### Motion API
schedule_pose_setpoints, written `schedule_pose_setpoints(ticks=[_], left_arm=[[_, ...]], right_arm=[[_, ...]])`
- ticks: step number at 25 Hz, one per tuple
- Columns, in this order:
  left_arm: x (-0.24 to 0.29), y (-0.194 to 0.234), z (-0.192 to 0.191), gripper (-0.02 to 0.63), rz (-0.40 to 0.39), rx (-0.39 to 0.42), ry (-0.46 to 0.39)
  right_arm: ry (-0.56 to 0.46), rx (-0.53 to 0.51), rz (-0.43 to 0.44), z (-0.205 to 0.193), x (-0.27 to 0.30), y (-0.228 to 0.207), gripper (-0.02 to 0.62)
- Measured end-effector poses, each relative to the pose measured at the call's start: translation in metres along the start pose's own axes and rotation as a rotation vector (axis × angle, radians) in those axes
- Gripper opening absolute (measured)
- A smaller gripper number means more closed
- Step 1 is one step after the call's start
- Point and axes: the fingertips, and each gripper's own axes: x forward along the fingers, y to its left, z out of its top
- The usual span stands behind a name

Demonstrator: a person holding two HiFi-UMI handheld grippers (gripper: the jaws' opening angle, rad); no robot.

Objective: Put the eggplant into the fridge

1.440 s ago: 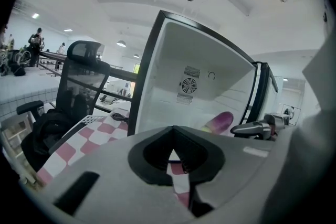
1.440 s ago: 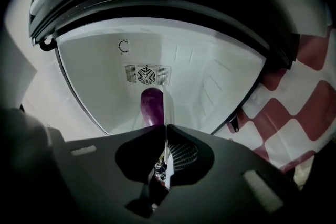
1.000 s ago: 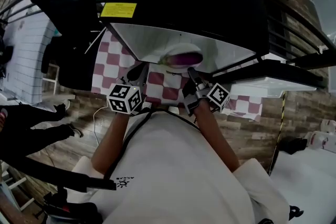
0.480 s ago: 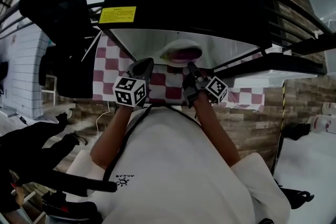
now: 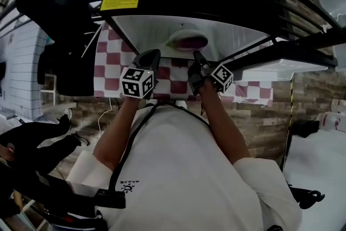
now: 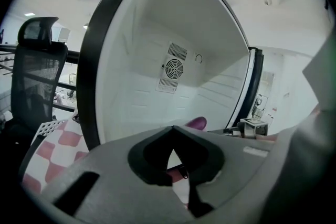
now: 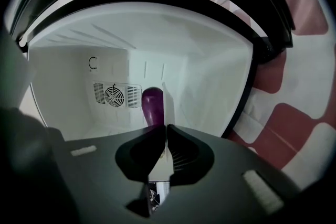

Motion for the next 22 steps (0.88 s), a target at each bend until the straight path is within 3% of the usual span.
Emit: schedule_pose_setpoints(ticks=[22], left_arm=[[-0.019, 0.028, -0.006, 0.006, 0.041, 0.031, 0.032]], right_arm=[[-0.034, 0.07, -0.021, -0.005, 0.078, -0.019, 0.023]])
